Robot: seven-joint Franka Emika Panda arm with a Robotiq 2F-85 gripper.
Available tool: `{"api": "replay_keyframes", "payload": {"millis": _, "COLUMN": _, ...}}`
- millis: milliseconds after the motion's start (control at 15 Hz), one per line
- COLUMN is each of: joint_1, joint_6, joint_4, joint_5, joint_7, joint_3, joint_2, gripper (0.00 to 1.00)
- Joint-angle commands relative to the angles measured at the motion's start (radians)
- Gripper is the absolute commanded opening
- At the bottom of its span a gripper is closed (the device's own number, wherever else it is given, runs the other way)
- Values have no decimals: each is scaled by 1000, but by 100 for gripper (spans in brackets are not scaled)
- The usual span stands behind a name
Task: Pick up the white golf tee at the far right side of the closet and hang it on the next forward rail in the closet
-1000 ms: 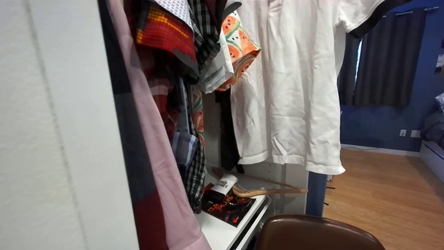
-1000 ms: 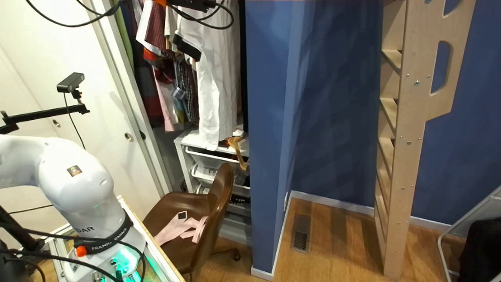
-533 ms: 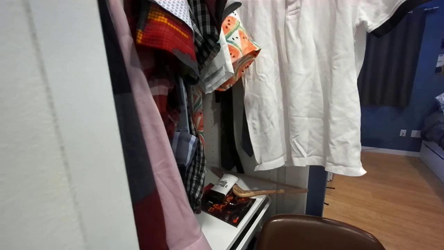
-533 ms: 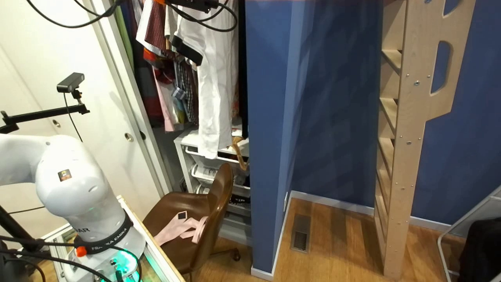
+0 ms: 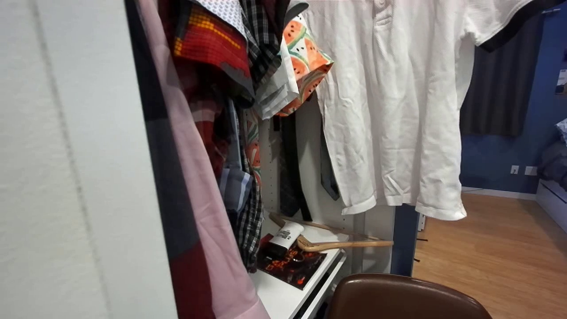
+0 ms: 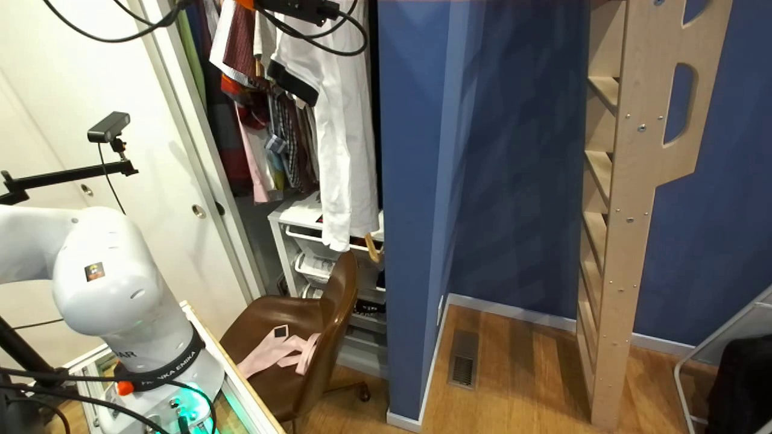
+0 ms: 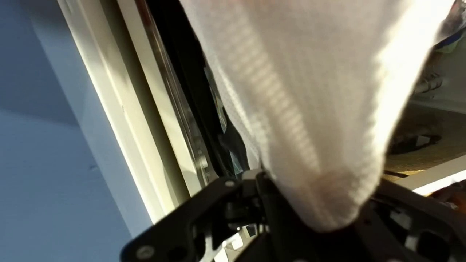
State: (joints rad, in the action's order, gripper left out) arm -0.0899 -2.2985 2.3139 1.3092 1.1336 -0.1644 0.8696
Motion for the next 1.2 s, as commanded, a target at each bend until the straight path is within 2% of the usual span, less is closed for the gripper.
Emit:
{"api": "replay_keyframes", "payload": {"millis": 0, "joint_1": -6, "joint_6": 20, "joint_4": 4, "joint_5": 1, "joint_7": -28, "joint_3": 6, "joint_2": 4, "gripper": 5}}
{"api": "replay_keyframes", "payload": {"millis": 800, "joint_1": 8, "joint_6": -71, "joint_4": -38, "joint_5": 94, "joint_7": 26, "joint_3": 57, "joint_2": -69, "gripper": 5}}
{"api": "replay_keyframes", "payload": {"millis": 1133, "joint_1": 3, "joint_6": -90, "joint_4": -57, "joint_5": 88, "joint_7": 23, "joint_3": 66, "joint_2": -102, "gripper": 5}}
